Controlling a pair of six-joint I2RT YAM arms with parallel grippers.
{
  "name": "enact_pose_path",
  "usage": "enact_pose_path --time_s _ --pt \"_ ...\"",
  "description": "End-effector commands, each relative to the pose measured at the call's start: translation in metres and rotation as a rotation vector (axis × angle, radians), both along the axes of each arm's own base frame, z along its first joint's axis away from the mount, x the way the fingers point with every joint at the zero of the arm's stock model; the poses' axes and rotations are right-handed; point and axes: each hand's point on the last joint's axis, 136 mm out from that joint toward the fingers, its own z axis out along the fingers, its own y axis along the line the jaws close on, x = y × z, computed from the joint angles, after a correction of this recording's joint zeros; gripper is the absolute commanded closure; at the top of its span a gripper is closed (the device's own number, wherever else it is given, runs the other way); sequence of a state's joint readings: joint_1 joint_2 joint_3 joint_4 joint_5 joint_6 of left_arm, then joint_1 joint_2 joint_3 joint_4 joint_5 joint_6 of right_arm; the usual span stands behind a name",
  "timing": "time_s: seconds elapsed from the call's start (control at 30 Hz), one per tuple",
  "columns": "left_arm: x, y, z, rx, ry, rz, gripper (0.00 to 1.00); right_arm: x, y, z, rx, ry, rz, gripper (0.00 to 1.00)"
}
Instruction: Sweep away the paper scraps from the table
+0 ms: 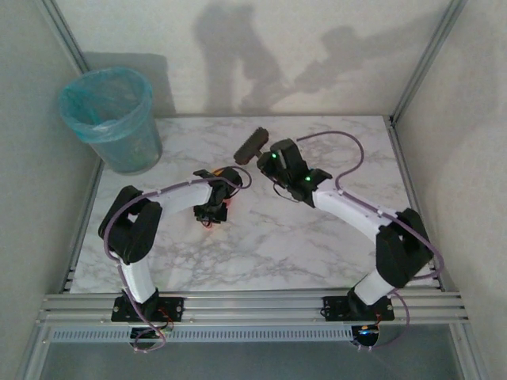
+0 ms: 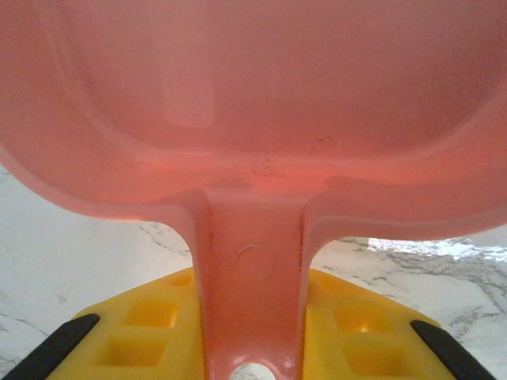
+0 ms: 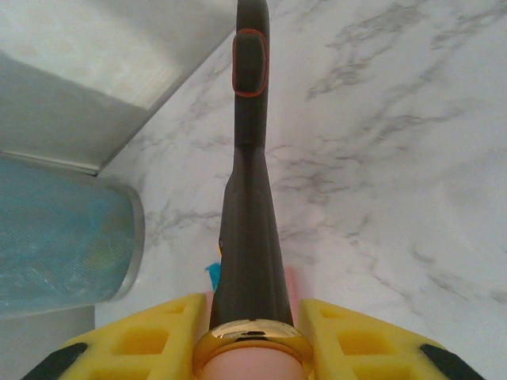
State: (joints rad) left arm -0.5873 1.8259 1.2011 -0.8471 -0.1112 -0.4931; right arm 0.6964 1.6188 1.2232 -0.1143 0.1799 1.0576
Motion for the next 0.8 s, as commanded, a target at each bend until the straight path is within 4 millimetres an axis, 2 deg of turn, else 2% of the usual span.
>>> enact_pose_path --time_s 0.0,0.1,0.23,0.4,0.53,0.77 --pt "-0.012 0.015 -0.005 0.048 0.063 0.002 1.0 0.024 0.015 0.0 -0.001 -0.019 0.038 1.0" --pt "-0.011 0.016 -0.004 0.048 0.061 0.005 1.0 0.036 0.025 -0.014 0.017 0.013 0.047 1.0" --pt "-0.006 0.014 -0.002 0.035 0.057 0.005 1.0 0.042 0.029 -0.031 0.027 0.053 0.05 1.0" --pt "0.0 0.012 -0.002 0.04 0.051 -0.001 1.0 0.032 0.039 -0.051 0.046 0.13 0.102 1.0" --pt "0.003 0.015 -0.005 0.036 0.053 0.01 1.0 0.02 0.039 -0.067 0.029 0.178 0.14 1.0" --pt "0.006 0.023 -0.012 0.051 0.052 0.018 1.0 0.004 0.057 -0.069 0.116 0.234 0.247 1.0"
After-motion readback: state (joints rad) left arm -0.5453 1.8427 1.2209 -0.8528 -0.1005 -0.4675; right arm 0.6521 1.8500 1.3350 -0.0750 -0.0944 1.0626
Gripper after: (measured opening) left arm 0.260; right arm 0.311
